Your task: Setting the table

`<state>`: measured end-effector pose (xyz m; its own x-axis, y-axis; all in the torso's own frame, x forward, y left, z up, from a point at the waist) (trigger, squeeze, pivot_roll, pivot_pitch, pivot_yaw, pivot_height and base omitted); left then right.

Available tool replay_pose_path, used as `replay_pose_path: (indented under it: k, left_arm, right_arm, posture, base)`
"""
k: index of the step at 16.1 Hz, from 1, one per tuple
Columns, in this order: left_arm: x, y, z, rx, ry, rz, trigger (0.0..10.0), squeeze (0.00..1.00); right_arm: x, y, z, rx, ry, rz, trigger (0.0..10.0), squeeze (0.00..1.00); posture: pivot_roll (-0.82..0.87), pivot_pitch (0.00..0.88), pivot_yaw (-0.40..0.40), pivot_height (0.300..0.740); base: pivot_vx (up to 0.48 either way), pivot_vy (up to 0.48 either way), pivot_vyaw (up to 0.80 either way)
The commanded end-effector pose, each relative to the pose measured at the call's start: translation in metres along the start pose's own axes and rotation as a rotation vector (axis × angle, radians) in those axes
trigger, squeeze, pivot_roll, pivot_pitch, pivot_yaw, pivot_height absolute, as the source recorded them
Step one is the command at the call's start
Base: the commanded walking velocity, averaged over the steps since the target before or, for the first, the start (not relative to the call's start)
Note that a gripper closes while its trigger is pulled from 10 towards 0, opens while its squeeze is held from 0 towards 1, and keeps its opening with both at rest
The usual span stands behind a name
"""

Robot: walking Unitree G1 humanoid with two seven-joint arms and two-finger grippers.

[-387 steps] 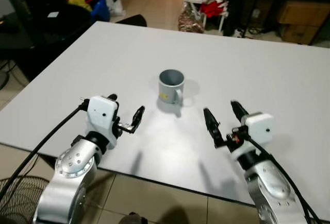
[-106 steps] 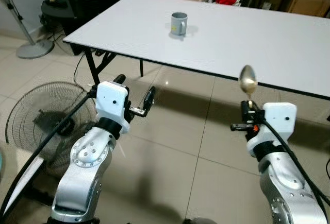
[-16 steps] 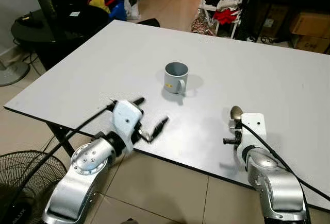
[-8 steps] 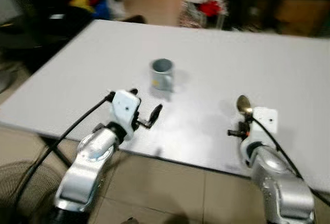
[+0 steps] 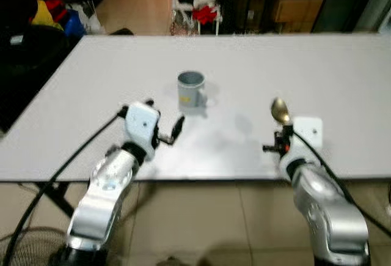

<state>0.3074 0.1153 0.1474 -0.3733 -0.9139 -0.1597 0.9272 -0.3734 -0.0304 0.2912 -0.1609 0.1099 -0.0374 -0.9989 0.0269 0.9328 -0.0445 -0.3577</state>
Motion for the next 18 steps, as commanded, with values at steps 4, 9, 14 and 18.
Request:
replay_pose_path:
  k: [4,9,14,18]
  left_arm:
    - [0.006,0.001,0.008,0.004,0.029,-0.038,10.0,0.0]
    - [0.01,0.003,0.008,-0.024,0.012,-0.091,10.0,0.0]
    - [0.01,0.0,0.002,-0.066,0.0,-0.096,10.0,0.0]
    - [0.015,-0.005,0.001,-0.079,-0.007,-0.117,10.0,0.0]
  right_arm:
    - [0.002,0.011,0.002,-0.018,-0.054,0.039,10.0,0.0]
    - [0.008,0.037,0.003,-0.047,-0.134,0.072,10.0,0.0]
    - [0.006,0.071,0.023,-0.027,-0.166,0.154,10.0,0.0]
    - [-0.003,0.095,0.029,-0.057,-0.132,0.187,10.0,0.0]
  posture:
    - [0.03,0.002,0.036,0.74]
    - [0.02,0.006,0.057,0.74]
    - [0.03,0.012,0.045,0.74]
    - [0.04,0.028,0.034,0.74]
  base:
    - [0.0,0.0,0.0]
    - [0.0,0.0,0.0]
    - [0.0,0.0,0.0]
    - [0.0,0.0,0.0]
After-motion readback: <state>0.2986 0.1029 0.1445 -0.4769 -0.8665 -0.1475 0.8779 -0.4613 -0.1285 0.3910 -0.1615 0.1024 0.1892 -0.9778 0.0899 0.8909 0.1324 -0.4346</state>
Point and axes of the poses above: a point about 5 cm out from each wrist's last joint towards the gripper, its own y axis pointing out of the wrist towards the gripper, its own z axis along the axis of the wrist's last joint, x = y × z, the point moved 4 cm from there along y, pointing out of the wrist towards the gripper, and after that the axes turned 1 degree about -y, right-handed, at the moved point
